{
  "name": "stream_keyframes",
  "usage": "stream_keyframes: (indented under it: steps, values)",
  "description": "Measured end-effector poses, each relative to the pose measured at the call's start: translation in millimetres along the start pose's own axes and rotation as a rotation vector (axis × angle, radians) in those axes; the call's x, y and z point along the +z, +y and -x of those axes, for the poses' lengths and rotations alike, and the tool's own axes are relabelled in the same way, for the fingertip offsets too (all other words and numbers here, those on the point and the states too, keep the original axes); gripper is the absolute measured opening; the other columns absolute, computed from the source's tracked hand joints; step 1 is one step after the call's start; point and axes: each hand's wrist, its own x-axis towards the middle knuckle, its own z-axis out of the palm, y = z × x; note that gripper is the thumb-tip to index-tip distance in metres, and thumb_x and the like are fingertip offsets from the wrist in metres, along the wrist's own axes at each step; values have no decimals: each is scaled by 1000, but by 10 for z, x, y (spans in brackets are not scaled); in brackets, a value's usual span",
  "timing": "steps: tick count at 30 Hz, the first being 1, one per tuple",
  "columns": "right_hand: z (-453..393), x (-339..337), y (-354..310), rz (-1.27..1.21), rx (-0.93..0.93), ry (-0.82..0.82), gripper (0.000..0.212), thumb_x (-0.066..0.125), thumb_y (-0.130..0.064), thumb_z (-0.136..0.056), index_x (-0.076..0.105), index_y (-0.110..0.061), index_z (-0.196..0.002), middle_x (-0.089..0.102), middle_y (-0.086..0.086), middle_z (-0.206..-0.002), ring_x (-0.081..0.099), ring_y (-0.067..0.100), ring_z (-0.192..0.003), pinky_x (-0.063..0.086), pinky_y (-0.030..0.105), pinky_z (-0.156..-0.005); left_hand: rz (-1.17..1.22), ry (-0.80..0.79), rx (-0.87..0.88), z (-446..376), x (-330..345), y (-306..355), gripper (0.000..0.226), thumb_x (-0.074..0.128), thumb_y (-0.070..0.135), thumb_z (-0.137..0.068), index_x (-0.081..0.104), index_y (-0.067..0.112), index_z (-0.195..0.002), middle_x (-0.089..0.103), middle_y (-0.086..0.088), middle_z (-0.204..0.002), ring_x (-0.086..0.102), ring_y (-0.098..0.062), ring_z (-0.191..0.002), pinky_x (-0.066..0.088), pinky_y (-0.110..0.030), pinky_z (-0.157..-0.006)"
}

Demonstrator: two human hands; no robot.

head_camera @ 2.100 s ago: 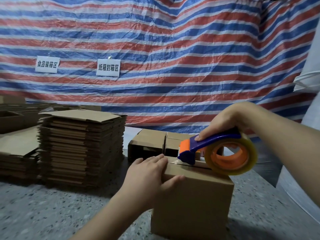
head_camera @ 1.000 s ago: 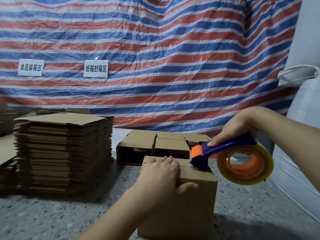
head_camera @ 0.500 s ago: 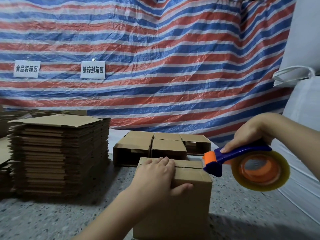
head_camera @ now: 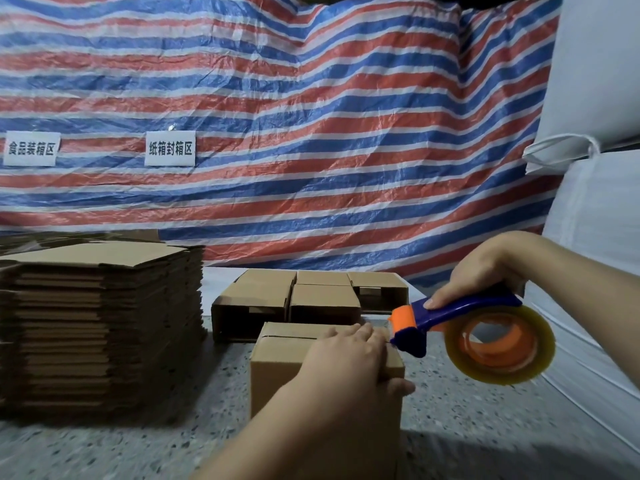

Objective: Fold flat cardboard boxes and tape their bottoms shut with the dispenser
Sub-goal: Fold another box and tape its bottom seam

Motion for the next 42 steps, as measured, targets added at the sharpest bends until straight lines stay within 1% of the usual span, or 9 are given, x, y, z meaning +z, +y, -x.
stream_keyframes:
  steps: [7,11,18,22,27,29,33,38,42]
  values:
    - [91,-109,318,-111,-32,-21,84,76,-68,-60,69,-8,-117,76,11,-103,72,20,-88,56,31,-84,-10,33,24,3,29,-23,84,35,74,-89,28,17,-151,27,-6,-160,23,-23,-148,22,-43,-118]
    - [90,11,162,97,37,-29,78,72,-74,-65,71,-11,-111,76,8,-103,72,21,-91,55,32,-92,-16,63,28,17,21,-16,78,37,71,-91,34,19,-148,35,-6,-156,29,-23,-145,26,-44,-116]
    - [-305,631,-82,638,254,54,66,71,-68,-79,67,-19,-123,64,-5,-89,60,13,-70,47,27,-63,-18,74,60,37,10,-13,73,34,69,-94,23,28,-153,32,-2,-158,26,-22,-147,27,-44,-117]
    - [-579,981,284,508,113,293,77,61,-79,-77,63,-17,-124,65,-2,-105,61,20,-90,50,32,-79,-6,87,57,38,12,8,67,35,69,-93,31,30,-147,39,-1,-153,31,-21,-144,29,-44,-115]
    - [-959,1413,508,245,-35,626,56,54,-81,-80,59,-26,-93,64,-9,-85,58,8,-73,47,27,-60,-4,98,42,54,23,9,68,35,70,-92,28,33,-149,36,-1,-156,30,-21,-145,27,-44,-115]
    - [-1097,1577,548,175,-47,691,57,50,-82,-81,61,-27,-94,67,-8,-89,63,11,-80,53,29,-69,-5,83,38,40,8,15,70,35,71,-92,26,33,-150,32,-2,-158,26,-21,-146,25,-44,-116]
    - [-1256,1892,542,203,-37,814,61,45,-81,-84,65,-25,-97,71,-7,-99,67,14,-90,46,29,-65,-16,74,43,41,10,23,71,34,72,-91,24,34,-150,29,-3,-159,24,-22,-148,23,-45,-117]
    - [-1191,1932,500,221,14,769,72,29,-84,-87,66,-24,-96,71,-4,-106,67,16,-96,44,31,-70,-18,97,50,40,39,11,69,35,72,-91,25,36,-150,31,-2,-159,24,-22,-147,23,-44,-117]
    - [-906,1727,356,40,-17,942,81,10,-78,-90,65,-20,-83,70,-3,-84,67,16,-81,52,34,-76,-22,120,60,36,57,0,68,34,73,-91,28,36,-148,36,-1,-155,29,-21,-145,26,-43,-114]
